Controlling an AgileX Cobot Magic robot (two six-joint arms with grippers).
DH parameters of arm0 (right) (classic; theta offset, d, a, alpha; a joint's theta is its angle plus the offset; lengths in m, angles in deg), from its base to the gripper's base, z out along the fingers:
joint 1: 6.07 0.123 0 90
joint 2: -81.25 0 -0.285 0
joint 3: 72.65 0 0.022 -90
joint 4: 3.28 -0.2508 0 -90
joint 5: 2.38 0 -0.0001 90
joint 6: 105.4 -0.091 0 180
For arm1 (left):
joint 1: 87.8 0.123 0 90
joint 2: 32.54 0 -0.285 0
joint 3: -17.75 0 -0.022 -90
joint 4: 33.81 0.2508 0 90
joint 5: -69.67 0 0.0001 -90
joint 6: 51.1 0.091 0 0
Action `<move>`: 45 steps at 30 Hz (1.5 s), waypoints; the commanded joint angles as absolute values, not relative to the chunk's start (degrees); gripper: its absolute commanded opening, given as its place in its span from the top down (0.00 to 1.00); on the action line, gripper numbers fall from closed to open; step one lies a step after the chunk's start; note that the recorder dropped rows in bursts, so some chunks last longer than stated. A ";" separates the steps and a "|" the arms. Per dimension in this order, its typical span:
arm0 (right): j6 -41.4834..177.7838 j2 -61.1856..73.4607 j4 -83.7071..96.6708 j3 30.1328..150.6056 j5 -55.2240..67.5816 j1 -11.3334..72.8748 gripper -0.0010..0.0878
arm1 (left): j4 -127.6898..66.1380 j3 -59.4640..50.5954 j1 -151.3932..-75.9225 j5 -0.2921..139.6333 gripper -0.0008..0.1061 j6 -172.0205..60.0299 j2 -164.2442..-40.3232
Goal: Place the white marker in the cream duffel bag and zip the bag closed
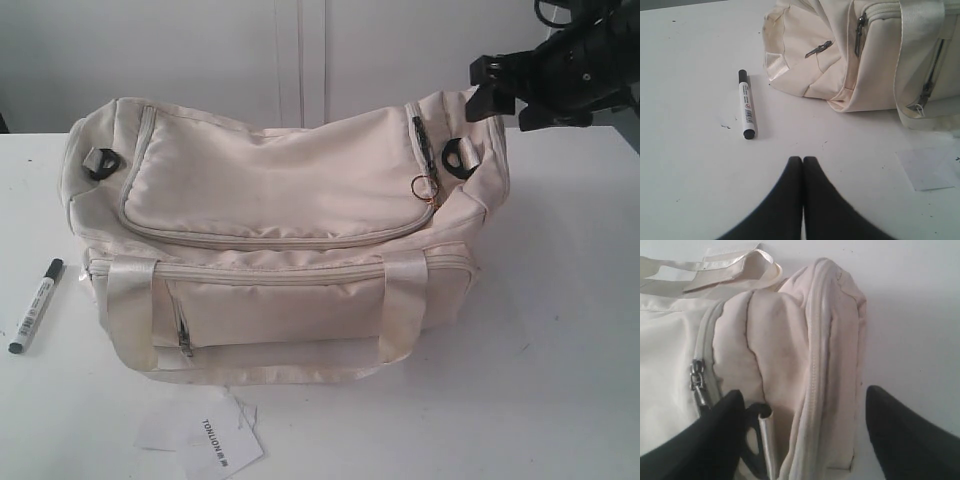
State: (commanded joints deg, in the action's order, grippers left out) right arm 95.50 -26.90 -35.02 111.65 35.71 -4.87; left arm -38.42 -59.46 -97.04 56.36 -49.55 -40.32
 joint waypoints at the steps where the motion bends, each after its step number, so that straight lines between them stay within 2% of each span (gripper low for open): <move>1: 95.50 -27.33 -35.17 111.65 35.71 -4.87 0.28 | -38.42 -59.46 -97.04 56.36 0.99 -49.55 -40.32; 7: 95.50 -28.78 -37.52 111.65 34.92 -4.87 0.28 | -38.42 -59.46 -97.04 56.36 0.99 -49.55 -40.32; 9: 95.50 -29.16 -37.63 111.65 34.92 -4.73 0.35 | -38.42 -59.46 -97.04 56.36 0.99 -49.55 -40.32; 11: 96.91 -29.40 -37.63 111.65 34.82 -4.73 0.53 | -38.42 -59.46 -97.04 56.36 0.99 -49.55 -40.32; 14: 97.58 -29.51 -37.63 111.65 34.67 -4.73 1.00 | -38.42 -59.46 -97.04 56.36 0.99 -49.55 -40.32; 40: 98.00 -29.51 -38.19 111.65 33.33 -4.73 0.99 | -38.53 -59.46 -97.04 56.57 0.99 -49.67 -40.32; 45: 98.00 -29.51 -38.19 111.65 33.44 -4.73 0.99 | -42.17 -59.46 -97.04 63.75 0.99 -52.77 -40.32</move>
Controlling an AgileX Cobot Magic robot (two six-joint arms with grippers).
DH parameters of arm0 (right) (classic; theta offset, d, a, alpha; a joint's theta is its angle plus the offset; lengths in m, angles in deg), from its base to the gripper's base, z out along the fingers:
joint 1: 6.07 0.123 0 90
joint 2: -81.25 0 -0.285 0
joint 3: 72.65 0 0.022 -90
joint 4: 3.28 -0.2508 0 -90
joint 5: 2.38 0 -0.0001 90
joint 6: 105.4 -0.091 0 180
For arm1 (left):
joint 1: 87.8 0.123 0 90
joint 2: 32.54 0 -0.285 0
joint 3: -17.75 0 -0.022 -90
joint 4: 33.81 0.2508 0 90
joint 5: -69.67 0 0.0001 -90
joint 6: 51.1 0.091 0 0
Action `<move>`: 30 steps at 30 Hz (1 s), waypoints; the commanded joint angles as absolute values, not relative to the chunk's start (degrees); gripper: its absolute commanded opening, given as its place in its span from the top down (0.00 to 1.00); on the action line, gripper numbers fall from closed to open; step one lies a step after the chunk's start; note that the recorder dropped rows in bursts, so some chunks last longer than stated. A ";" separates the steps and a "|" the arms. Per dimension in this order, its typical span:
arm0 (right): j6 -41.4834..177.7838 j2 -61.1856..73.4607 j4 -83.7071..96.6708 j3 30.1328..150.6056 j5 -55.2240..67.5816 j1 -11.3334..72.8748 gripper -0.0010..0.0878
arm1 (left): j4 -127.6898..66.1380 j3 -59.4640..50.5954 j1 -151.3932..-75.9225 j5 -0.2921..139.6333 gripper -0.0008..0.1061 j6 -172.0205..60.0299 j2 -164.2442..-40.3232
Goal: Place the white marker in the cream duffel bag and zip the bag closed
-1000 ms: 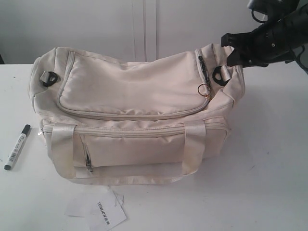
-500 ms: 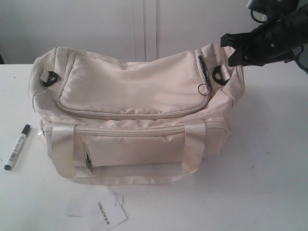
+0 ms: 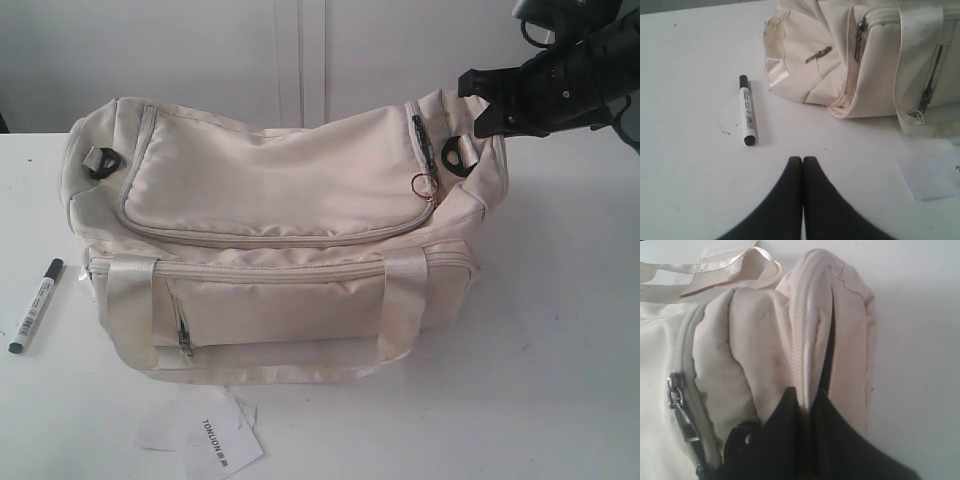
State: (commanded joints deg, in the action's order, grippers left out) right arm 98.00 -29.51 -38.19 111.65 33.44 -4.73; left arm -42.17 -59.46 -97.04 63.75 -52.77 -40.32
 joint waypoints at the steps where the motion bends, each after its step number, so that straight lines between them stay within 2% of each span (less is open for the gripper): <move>1: 98.00 -29.51 -38.19 111.65 33.44 -4.73 0.99 | -43.81 -59.46 -97.04 64.88 0.99 -54.78 -40.32; 5: 98.00 -29.51 -38.19 111.65 33.32 -4.73 0.99 | -47.06 -59.46 -97.04 66.24 0.99 -61.32 -40.32; 14: 98.00 -29.51 -38.19 111.65 33.42 -4.73 0.99 | -47.06 -59.46 -97.04 79.37 0.99 -65.49 -40.32; 20: 98.00 -29.51 -38.19 111.65 33.42 -4.73 0.99 | -46.60 -58.59 -97.04 78.29 0.99 -65.49 -40.59; 30: 98.00 -29.51 -38.19 111.65 33.31 -4.73 0.99 | -42.02 -44.04 -97.04 67.52 0.99 -59.54 -54.22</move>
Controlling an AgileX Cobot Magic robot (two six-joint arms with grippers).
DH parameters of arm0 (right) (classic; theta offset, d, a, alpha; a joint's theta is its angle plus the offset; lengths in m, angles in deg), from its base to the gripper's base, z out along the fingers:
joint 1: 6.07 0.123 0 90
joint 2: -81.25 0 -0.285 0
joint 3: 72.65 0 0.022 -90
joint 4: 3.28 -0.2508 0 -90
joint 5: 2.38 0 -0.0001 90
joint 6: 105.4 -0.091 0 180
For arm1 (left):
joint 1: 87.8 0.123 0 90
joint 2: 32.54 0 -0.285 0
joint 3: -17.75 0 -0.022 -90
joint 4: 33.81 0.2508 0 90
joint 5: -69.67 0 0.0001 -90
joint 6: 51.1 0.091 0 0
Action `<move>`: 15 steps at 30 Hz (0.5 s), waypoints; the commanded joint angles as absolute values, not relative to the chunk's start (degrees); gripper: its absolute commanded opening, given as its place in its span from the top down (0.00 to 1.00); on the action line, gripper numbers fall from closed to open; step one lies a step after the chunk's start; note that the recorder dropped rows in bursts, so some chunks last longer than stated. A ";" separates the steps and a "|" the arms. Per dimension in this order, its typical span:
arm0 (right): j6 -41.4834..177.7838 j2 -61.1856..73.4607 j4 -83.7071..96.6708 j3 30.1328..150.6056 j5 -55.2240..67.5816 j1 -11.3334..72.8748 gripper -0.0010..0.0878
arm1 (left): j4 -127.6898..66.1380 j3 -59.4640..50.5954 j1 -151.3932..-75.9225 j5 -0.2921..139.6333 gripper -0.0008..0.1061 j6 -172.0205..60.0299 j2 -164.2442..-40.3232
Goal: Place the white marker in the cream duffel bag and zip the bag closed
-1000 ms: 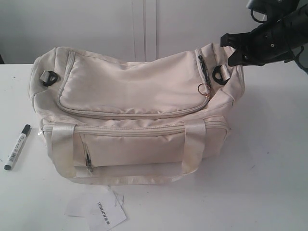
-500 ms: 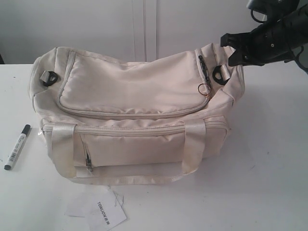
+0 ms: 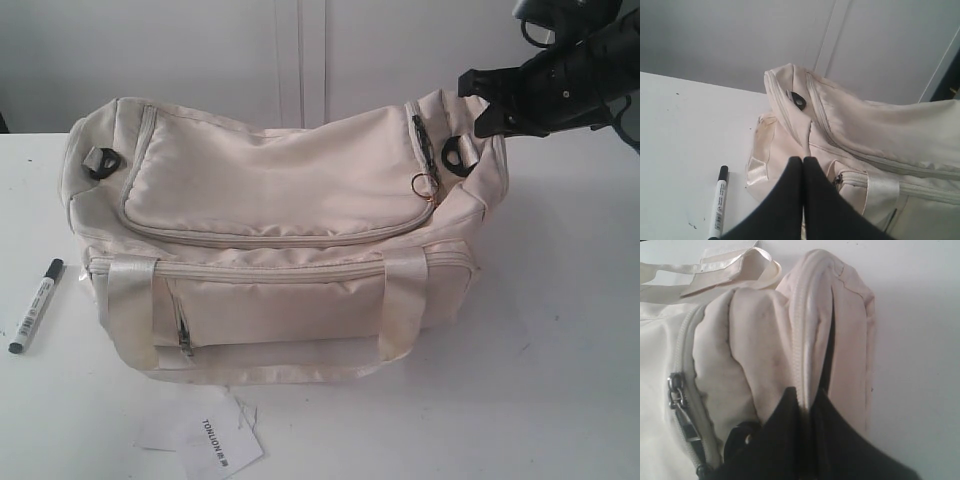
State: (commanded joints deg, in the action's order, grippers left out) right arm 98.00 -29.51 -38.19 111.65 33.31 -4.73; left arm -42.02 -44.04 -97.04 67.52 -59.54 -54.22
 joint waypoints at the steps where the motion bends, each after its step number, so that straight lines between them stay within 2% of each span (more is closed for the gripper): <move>1: 98.00 -29.51 -38.19 111.65 33.31 -4.73 0.99 | -42.02 -42.69 -97.04 67.38 0.99 -58.87 -55.99; 15: 98.00 -29.51 -38.19 111.65 33.31 -4.73 0.99 | -42.27 -26.51 -97.04 51.69 0.99 -49.77 -75.68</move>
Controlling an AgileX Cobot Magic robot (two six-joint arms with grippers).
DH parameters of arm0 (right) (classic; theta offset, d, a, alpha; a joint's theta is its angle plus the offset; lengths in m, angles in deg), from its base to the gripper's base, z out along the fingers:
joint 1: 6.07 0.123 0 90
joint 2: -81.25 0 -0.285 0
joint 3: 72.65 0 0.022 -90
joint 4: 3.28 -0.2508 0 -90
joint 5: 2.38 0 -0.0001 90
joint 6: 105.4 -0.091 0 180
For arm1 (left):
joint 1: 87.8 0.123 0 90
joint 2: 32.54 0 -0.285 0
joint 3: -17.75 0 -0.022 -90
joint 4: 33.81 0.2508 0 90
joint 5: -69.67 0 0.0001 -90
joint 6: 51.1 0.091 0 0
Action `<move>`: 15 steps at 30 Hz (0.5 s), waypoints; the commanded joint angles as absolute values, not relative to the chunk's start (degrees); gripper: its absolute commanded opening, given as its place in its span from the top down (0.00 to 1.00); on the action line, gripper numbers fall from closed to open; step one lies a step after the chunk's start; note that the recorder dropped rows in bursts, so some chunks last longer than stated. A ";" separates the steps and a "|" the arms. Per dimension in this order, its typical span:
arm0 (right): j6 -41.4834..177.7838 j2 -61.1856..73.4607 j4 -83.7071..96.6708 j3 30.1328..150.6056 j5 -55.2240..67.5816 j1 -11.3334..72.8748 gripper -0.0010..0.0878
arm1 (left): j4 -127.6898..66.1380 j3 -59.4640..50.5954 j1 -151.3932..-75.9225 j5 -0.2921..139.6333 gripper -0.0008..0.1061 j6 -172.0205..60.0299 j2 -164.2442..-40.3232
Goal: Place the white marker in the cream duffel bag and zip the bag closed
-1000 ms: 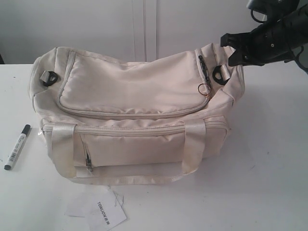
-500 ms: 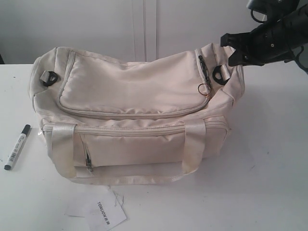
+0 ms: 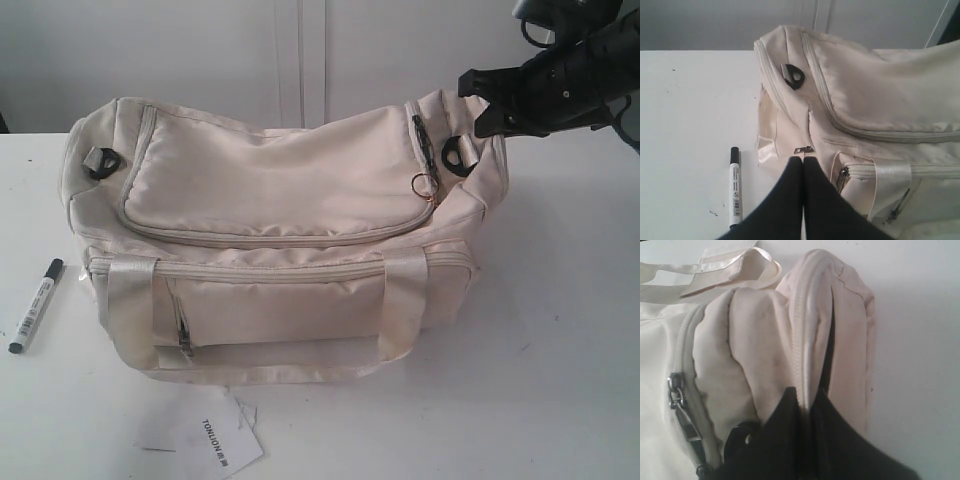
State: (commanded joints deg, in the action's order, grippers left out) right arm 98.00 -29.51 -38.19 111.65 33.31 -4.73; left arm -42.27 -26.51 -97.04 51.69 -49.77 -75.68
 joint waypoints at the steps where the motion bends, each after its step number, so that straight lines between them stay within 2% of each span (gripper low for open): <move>1: 98.00 -29.51 -38.19 111.65 33.31 -4.73 0.99 | -42.27 -25.58 -97.04 49.86 0.99 -49.16 -76.47; 6: 98.00 -29.51 -38.19 111.65 33.31 -4.73 0.99 | -48.63 -21.51 -97.04 43.85 0.99 -40.57 -81.92; 10: 98.00 -29.51 -38.19 111.65 33.42 -4.73 0.99 | -68.33 -17.45 -97.04 40.90 0.99 -23.50 -88.52; 15: 98.00 -29.51 -38.19 111.65 33.42 -4.73 0.99 | -80.15 -13.15 -97.04 36.05 0.99 -11.09 -94.71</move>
State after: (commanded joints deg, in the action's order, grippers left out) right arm 98.00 -29.51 -38.19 111.65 33.42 -4.73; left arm -80.15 -13.15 -97.04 36.05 -11.09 -94.71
